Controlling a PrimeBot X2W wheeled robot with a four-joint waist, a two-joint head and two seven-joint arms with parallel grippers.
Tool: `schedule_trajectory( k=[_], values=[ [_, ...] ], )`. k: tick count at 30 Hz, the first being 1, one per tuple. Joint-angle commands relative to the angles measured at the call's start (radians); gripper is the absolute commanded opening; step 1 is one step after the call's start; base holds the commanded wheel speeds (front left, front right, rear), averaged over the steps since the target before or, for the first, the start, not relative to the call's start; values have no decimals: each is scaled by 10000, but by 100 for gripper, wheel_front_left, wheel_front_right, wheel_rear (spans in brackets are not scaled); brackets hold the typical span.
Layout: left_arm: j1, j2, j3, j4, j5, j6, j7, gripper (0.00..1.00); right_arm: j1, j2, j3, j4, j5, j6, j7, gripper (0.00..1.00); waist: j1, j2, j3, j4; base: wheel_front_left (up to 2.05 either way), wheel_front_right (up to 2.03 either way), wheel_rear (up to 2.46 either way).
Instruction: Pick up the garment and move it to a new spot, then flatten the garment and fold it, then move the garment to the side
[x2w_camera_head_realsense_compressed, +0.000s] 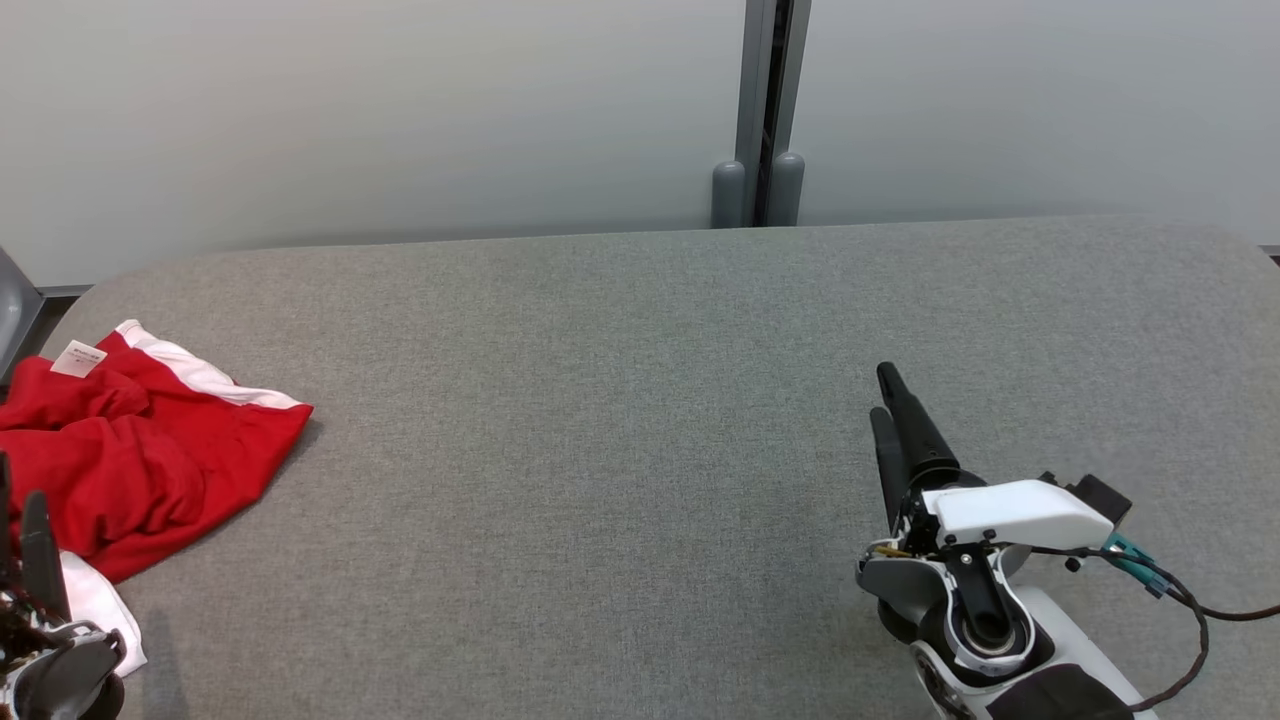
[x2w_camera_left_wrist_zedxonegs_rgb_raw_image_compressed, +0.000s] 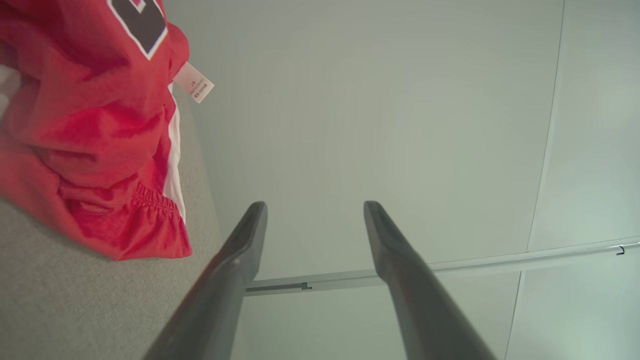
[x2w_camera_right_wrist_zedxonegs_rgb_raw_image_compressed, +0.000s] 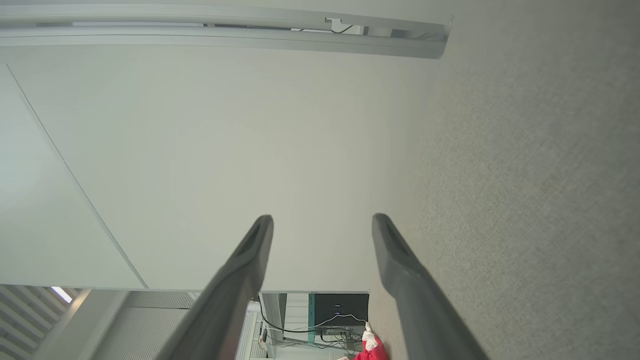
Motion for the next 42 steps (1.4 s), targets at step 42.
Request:
schedule_trajectory(
  k=[42],
  values=[
    [603, -258, -2510, -2741, 5632, 189, -2873, 100, 1226, -286, -1938, -2733, -6626, 52, -17, 100, 0, -1, 108, -187, 0, 0, 0]
  ],
)
